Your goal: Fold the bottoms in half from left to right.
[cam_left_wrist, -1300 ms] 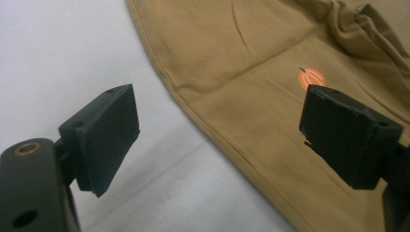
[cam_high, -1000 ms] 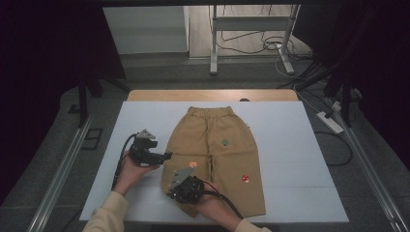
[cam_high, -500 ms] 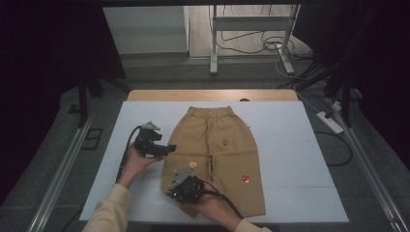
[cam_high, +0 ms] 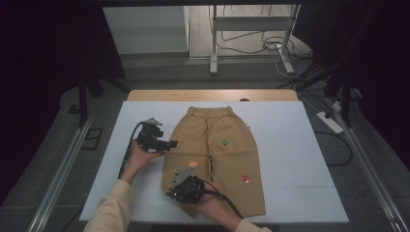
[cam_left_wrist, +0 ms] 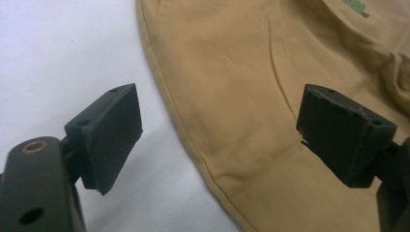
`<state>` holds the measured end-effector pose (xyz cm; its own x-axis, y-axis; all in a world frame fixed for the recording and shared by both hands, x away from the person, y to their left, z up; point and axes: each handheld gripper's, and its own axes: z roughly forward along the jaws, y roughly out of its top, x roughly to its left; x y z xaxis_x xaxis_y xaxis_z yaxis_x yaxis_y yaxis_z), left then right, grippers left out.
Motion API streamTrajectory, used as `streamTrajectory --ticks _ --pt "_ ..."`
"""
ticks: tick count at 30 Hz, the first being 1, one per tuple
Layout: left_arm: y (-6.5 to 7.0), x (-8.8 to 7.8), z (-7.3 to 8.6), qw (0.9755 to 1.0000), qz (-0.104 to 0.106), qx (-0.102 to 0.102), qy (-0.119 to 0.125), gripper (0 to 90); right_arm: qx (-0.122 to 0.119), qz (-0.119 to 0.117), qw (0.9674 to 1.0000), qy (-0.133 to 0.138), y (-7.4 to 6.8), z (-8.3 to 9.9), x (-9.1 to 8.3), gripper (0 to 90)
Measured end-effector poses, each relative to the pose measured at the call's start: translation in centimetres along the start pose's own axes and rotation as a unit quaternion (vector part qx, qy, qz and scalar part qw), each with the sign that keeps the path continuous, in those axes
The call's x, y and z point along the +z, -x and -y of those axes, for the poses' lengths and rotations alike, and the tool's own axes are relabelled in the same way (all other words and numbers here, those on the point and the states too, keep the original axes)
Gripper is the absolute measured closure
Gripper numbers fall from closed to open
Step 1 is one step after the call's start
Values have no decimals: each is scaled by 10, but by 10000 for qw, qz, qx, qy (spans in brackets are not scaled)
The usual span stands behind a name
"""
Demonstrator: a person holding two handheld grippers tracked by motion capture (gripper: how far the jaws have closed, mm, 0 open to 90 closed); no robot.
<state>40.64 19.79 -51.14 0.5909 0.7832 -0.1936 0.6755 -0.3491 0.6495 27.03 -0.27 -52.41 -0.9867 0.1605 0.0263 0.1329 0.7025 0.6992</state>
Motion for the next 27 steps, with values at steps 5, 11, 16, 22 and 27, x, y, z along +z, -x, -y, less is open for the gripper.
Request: streamTrajectory --ticks 5,11,16,22,27 --pt "-4 6 -6 10000 -18 23 -22 163 8 8 10000 14 0 0 0 856" --pt "-9 13 -11 10000 -40 -19 -79 166 18 11 10000 20 -1 0 0 855" --pt "-13 20 -13 9999 -67 -48 -135 167 25 8 10000 22 -1 0 -1 855" --pt "-16 29 -13 9996 -111 -77 -266 170 24 4 10000 -1 0 0 -2 855" --pt "-16 34 -12 9993 -126 -54 -346 197 27 -10 10000 7 0 1 -2 855"
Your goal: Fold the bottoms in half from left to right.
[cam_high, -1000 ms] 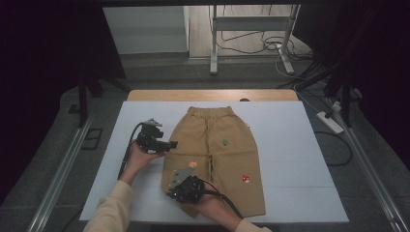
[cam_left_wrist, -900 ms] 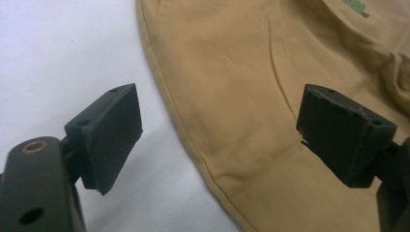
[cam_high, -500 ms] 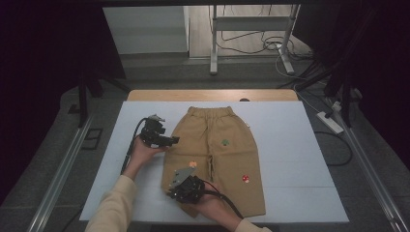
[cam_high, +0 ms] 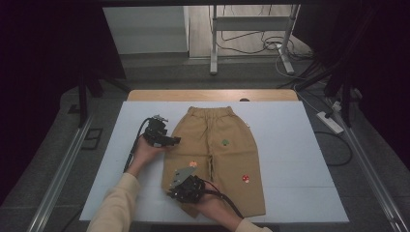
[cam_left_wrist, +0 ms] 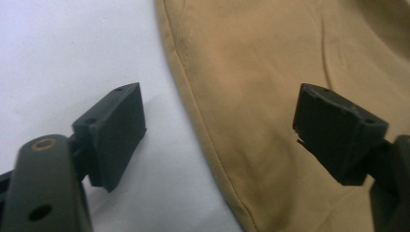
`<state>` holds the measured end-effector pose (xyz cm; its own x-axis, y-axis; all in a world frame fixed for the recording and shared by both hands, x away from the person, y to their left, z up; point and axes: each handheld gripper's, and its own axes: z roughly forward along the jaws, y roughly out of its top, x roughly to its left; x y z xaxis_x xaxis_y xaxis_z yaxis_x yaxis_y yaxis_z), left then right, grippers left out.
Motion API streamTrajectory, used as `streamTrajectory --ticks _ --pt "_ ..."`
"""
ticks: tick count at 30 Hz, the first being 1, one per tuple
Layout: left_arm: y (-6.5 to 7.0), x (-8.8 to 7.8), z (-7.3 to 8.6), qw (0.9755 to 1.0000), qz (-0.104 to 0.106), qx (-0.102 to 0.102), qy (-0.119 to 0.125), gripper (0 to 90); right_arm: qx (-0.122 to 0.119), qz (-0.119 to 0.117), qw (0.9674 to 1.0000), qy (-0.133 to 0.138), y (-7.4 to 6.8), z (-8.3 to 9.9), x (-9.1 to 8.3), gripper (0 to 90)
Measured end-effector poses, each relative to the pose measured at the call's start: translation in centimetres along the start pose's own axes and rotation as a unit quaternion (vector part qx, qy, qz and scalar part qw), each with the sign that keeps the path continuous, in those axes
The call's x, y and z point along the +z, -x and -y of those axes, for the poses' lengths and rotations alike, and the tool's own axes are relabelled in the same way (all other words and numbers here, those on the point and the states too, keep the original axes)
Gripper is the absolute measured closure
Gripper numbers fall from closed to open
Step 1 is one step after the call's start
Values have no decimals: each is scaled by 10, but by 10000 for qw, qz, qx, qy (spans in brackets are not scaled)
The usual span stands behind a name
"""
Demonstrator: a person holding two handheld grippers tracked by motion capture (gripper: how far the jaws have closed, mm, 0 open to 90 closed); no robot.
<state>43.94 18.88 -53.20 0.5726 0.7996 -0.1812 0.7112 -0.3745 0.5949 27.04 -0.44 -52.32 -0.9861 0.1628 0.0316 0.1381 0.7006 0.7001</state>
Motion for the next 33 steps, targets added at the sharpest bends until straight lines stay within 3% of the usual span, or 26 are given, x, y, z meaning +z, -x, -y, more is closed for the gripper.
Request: streamTrajectory --ticks 4,10,15,23,33 --pt "0 3 1 10000 28 -24 -24 212 -17 4 10000 -7 0 0 0 855" --pt "2 2 1 9999 -100 18 -28 269 -27 18 10000 -25 0 0 0 855" --pt "4 0 2 9999 -108 12 -39 479 -17 2 10000 -32 0 0 0 855" --pt "3 1 3 9992 385 -46 -63 836 63 -80 9999 -65 3 0 -1 855" --pt "5 -6 0 9987 509 -63 74 852 192 -152 9997 18 6 0 -10 856"
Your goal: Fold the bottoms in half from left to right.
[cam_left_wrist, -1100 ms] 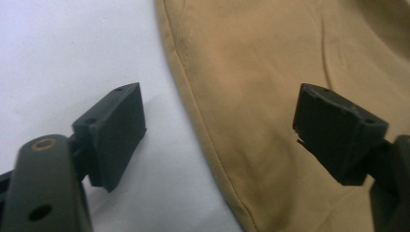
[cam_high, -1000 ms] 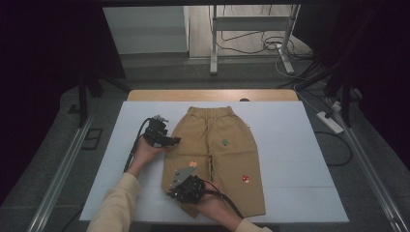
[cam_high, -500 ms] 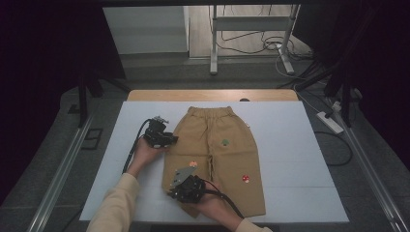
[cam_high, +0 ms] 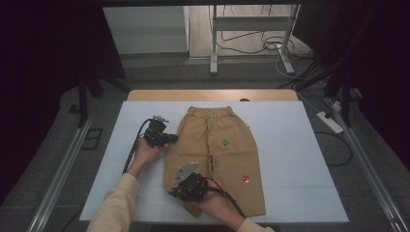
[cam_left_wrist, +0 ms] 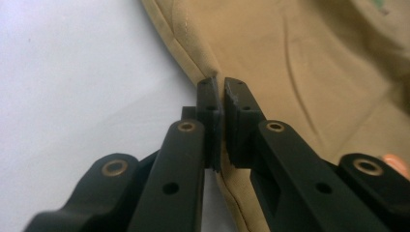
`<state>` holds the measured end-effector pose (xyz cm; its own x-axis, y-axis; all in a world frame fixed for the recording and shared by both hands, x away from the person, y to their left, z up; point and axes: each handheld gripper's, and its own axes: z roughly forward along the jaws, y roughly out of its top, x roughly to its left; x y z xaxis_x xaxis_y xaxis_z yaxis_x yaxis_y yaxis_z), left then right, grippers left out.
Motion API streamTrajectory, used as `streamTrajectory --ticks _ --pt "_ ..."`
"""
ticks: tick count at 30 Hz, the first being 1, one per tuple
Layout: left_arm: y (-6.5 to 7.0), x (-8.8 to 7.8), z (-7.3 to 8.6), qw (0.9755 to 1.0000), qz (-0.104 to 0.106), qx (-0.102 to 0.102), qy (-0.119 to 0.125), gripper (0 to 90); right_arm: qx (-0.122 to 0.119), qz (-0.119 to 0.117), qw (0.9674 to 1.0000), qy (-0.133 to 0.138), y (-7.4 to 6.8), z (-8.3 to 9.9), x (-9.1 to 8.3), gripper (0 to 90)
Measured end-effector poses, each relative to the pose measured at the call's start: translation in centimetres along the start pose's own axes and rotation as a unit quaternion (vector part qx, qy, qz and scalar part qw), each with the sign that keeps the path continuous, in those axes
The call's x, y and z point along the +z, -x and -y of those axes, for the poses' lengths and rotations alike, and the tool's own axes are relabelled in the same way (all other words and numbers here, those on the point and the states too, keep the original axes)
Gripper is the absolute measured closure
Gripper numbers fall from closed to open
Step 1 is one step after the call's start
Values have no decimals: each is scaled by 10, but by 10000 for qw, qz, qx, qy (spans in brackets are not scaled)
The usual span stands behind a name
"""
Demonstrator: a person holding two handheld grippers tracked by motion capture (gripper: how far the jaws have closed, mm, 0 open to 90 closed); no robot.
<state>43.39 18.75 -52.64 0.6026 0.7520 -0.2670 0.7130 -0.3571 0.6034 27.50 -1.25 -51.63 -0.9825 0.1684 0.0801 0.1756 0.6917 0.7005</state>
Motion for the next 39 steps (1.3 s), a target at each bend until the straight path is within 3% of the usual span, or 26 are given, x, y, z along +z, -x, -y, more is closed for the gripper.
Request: streamTrajectory --ticks 16,23,39 --pt "14 -14 -10 9996 93 122 232 852 135 1 9998 118 1 6 -20 856" --pt "20 -15 -18 9990 258 139 343 852 193 45 9996 199 2 7 -31 857" --pt "33 -13 -31 9983 330 247 406 853 349 127 9990 250 7 16 -46 861"
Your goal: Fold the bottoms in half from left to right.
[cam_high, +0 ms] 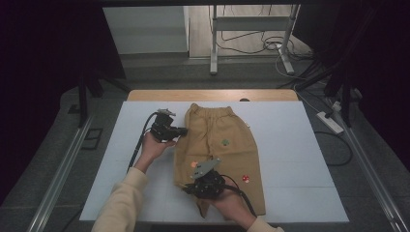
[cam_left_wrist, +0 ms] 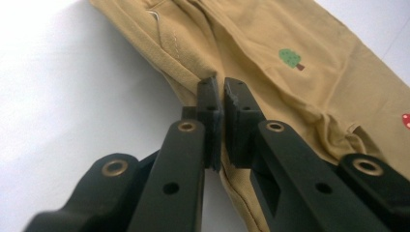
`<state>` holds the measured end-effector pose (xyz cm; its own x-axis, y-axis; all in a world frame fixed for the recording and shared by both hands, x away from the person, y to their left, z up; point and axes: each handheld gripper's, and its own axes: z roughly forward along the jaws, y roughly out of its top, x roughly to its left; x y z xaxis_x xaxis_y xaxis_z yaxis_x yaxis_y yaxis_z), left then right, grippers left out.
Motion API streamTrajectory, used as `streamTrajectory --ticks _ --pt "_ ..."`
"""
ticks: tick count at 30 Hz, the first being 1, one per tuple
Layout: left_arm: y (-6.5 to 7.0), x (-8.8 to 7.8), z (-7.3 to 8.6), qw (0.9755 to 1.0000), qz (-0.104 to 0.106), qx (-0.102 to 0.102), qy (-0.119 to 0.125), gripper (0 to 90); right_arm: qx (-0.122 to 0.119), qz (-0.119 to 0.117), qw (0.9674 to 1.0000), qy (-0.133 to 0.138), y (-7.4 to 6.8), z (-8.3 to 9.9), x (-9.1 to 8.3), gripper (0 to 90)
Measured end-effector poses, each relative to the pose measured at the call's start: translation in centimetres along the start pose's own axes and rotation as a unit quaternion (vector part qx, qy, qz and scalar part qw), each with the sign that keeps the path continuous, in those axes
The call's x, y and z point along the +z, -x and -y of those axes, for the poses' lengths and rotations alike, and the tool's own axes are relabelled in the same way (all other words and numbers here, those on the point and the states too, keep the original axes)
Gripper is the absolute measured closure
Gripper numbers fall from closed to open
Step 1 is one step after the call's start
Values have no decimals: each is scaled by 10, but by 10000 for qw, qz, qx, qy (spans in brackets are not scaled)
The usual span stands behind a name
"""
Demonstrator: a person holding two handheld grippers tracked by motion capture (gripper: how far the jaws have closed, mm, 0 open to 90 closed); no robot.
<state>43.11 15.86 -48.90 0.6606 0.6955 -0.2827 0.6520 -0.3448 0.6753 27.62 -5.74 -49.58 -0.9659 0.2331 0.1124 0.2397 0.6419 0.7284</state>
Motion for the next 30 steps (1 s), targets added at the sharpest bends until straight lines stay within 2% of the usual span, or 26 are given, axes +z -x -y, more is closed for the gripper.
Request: streamTrajectory --ticks 19,30 --pt "18 11 -15 9998 99 135 79 853 256 350 9989 191 8 24 -38 861" --pt "28 19 -23 9996 170 224 80 853 346 454 9981 234 10 36 -50 861"
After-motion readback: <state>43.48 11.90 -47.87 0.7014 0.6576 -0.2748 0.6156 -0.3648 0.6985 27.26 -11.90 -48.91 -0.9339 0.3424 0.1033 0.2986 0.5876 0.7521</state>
